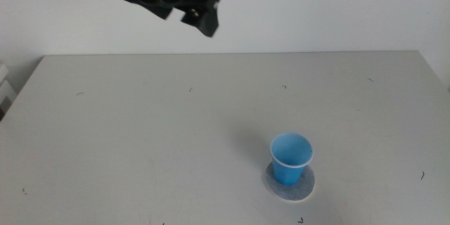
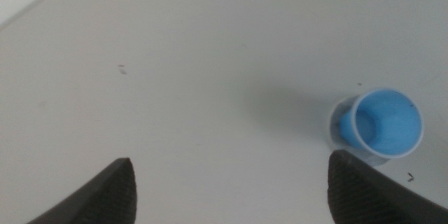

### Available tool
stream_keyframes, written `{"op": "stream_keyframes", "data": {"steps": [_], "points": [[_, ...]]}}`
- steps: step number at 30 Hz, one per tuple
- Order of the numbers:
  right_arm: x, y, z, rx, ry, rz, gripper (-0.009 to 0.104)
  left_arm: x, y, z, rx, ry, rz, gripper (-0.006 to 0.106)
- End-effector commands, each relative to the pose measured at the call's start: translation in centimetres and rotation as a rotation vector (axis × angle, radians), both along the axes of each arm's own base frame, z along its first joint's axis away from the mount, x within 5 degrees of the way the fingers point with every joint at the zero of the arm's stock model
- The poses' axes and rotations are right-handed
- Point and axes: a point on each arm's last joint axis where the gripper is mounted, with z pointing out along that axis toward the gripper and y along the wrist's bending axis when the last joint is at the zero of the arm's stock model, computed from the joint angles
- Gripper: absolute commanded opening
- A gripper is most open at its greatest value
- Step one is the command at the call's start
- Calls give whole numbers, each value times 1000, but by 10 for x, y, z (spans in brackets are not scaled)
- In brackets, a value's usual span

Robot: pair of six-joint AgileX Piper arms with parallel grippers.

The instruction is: Place an empty cup on a cup mat.

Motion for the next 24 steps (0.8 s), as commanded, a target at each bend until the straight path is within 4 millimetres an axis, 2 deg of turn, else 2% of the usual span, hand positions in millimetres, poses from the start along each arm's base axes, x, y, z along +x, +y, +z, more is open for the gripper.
{"op": "stream_keyframes", "data": {"steps": [1,5,7,13,18,24], "points": [[-2,0,12,-23,-107,2,94,-34,33,44,12,-95,36,105],[-2,0,12,-23,-107,2,94,-55,77,58,25,-143,146,105],[-2,0,12,-23,-107,2,94,-74,103,63,23,-164,213,105],[-2,0,12,-23,-107,2,94,-124,162,52,41,-238,414,105],[-2,0,12,-23,-107,2,94,-167,184,29,37,-324,535,105],[-2,0,12,-23,-107,2,94,-202,184,-11,-6,-533,554,105]]}}
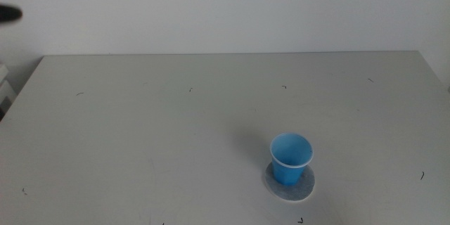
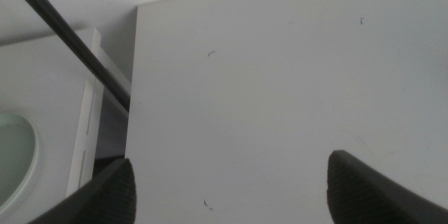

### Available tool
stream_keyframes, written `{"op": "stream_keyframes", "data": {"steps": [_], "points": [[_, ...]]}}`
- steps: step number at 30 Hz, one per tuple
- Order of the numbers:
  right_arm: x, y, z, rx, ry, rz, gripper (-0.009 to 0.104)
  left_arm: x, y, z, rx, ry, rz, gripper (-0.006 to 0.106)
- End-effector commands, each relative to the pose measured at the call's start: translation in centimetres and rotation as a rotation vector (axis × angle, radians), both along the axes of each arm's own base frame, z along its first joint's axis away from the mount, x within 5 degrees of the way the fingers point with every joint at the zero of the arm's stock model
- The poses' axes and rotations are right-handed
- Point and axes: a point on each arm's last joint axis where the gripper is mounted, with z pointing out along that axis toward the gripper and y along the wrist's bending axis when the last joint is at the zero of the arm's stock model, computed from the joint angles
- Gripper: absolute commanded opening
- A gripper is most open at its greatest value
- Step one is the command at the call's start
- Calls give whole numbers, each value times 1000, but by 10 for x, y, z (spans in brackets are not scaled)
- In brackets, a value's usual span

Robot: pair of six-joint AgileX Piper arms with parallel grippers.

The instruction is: Place an empty cup on a cup mat.

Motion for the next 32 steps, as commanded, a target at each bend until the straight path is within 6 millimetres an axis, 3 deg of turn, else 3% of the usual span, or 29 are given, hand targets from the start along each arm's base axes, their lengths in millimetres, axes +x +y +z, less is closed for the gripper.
{"op": "stream_keyframes", "data": {"steps": [1,4,10,16,25,32], "points": [[-2,0,12,-23,-107,2,94,-7,-1,-6,-8,-189,1,105],[-2,0,12,-23,-107,2,94,-21,-3,-34,-24,-267,-4,105],[-2,0,12,-23,-107,2,94,-42,-5,-105,-74,-286,-1,105],[-2,0,12,-23,-107,2,94,-60,-9,-161,-102,-293,-39,105],[-2,0,12,-23,-107,2,94,-61,-9,-213,-140,-497,-55,105],[-2,0,12,-23,-107,2,94,-64,-9,-214,-141,-478,-57,105]]}}
